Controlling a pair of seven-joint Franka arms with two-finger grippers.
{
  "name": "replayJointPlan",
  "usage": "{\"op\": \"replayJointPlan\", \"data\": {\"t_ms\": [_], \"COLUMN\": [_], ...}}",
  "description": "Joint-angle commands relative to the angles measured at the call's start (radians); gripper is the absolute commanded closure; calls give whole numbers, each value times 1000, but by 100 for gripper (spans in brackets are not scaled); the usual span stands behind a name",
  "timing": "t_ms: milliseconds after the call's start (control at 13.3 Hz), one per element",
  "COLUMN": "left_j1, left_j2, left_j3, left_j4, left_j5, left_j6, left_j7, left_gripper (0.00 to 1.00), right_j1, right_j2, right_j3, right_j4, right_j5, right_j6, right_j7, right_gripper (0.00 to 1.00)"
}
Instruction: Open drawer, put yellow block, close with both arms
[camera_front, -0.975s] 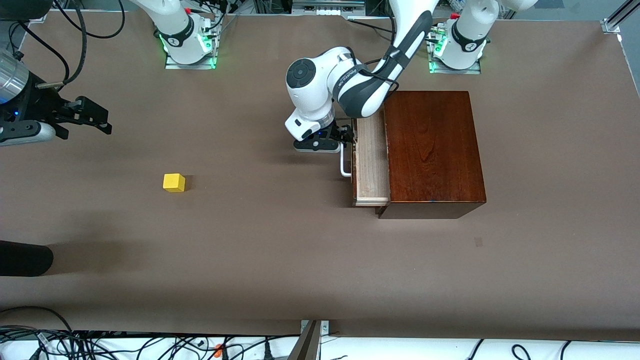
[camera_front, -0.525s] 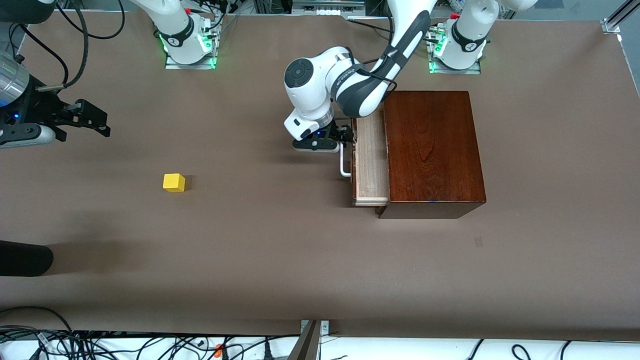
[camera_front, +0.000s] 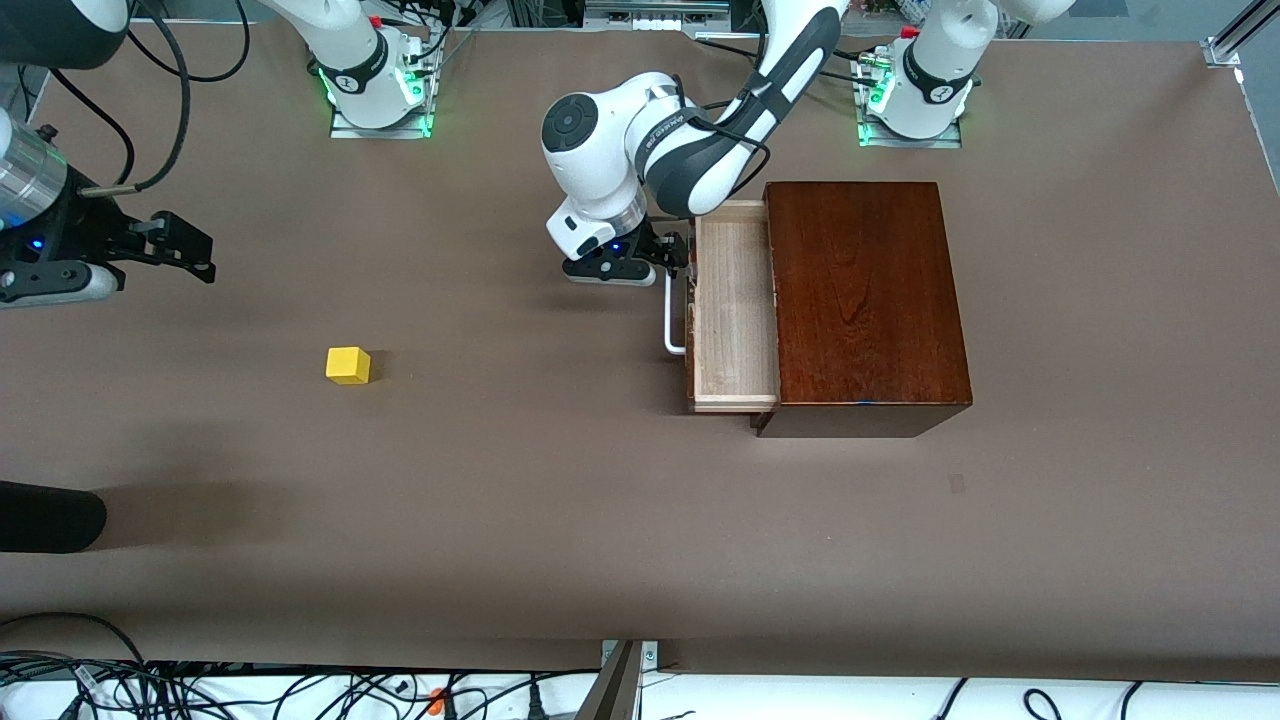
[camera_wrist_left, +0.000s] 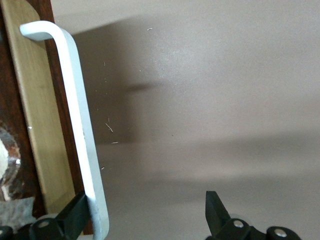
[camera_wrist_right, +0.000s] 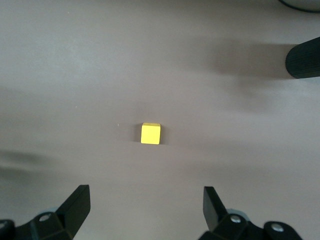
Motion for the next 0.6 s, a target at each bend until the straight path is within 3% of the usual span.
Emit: {"op": "replayJointPlan", "data": {"t_ms": [0, 225, 300, 525], "left_j1": [-21, -11, -3, 41], "left_j2": [25, -27, -45, -109], "left_j3": [-2, 2, 4, 1], "left_j4": [56, 67, 110, 220], "left_j5": [-11, -14, -22, -28], "left_j6": [-14, -74, -113, -340], "left_j7": [-14, -1, 3, 52], "left_gripper": [0, 0, 0, 0], "right_j1": [-4, -5, -7, -2], "right_j2": [28, 65, 80, 132], "right_j3": [2, 2, 2, 2], "right_j4": [20, 18, 18, 21], "right_j5": [-10, -13, -16, -9], "right_j6": [3, 5, 3, -9], "right_j7": [-12, -6, -11, -18], "right_gripper": [0, 0, 0, 0]}}
